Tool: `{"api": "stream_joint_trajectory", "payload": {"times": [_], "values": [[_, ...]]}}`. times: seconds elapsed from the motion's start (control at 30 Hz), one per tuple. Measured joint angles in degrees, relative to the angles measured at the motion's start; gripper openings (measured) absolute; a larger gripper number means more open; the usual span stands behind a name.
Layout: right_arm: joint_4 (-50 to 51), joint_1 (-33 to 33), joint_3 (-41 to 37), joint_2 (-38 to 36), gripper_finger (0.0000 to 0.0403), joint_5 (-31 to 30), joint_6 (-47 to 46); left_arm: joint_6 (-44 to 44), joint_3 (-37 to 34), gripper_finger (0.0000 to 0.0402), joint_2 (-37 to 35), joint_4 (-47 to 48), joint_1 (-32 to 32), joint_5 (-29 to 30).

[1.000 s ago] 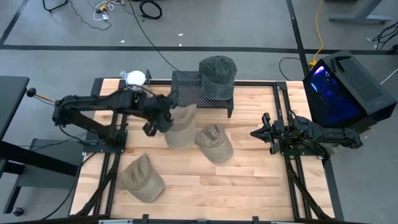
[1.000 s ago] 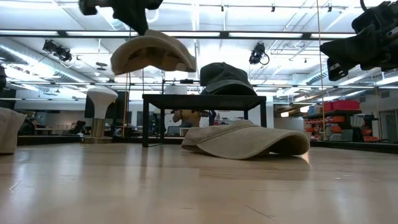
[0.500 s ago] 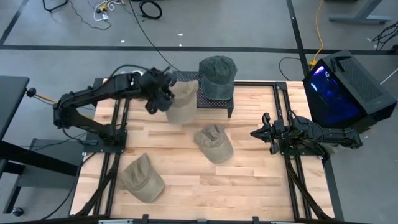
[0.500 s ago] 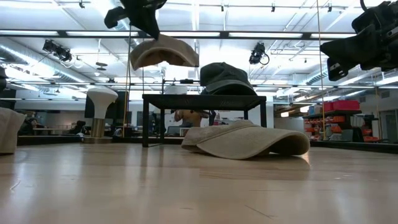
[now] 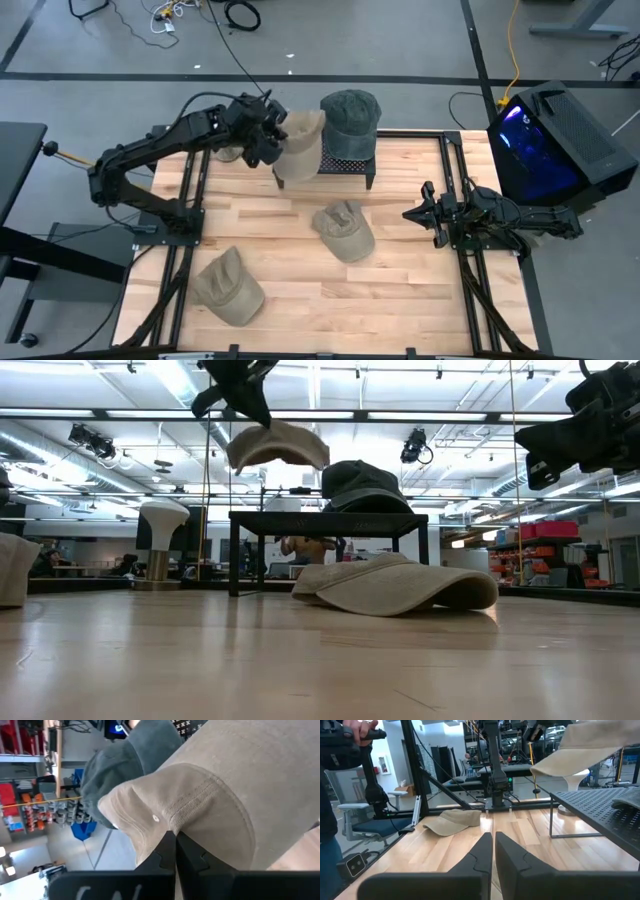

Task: Pick & Place hat
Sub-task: Put the middle brown cap on the shelf

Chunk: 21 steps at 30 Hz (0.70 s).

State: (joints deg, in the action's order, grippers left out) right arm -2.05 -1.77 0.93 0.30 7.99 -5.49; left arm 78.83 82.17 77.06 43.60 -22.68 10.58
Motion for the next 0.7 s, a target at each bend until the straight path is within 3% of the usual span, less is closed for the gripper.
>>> {"api": "stream_joint_trajectory", "payload": {"times": [0.7], "values": [[-0.01, 0.01, 0.0, -0.02, 0.0025, -0.01, 0.01, 2.51, -0.07, 0.0002, 6.92, -2.27, -5.83, -1.82]]}}
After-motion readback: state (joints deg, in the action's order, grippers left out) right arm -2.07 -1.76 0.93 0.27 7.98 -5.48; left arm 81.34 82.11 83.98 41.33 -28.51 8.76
